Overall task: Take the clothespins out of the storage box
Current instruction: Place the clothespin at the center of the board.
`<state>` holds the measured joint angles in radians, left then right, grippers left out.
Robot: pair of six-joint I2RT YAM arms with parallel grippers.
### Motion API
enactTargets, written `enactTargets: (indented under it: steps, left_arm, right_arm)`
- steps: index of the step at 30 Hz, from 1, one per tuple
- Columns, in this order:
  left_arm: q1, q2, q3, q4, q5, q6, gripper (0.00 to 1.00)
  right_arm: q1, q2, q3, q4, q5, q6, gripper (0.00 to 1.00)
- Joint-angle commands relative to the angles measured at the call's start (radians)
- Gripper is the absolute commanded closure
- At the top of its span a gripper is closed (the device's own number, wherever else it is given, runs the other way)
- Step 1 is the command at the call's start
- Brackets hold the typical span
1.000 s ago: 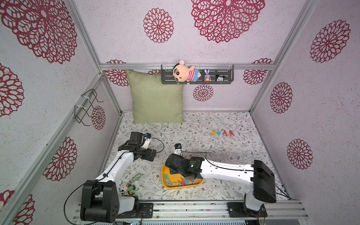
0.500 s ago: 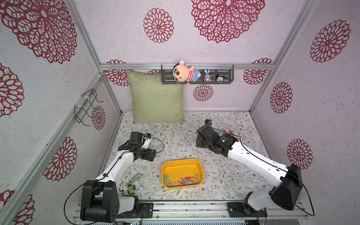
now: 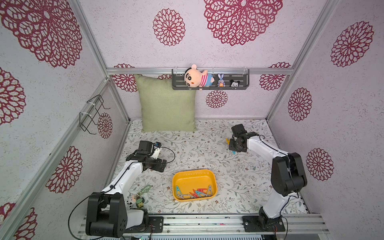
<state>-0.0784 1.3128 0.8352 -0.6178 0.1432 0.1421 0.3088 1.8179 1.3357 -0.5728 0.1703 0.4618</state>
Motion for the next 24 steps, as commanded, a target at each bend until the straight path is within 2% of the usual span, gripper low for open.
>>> enactTargets:
  steps: [1, 14, 24]
  left_arm:
    - [-0.005, -0.002, 0.003, 0.011, 0.001, 0.006, 0.01]
    - [-0.006, -0.005, 0.002, 0.012, 0.001, 0.007, 0.01]
    - [-0.006, -0.006, 0.001, 0.013, 0.005, 0.007, 0.01]
  right_arm:
    - [-0.006, 0.054, 0.069, 0.011, -0.053, -0.048, 1.0]
    - [-0.004, 0.207, 0.146, 0.003, -0.022, 0.003, 1.0]
    - [0.0, 0.244, 0.173, 0.012, 0.014, 0.024, 1.0]
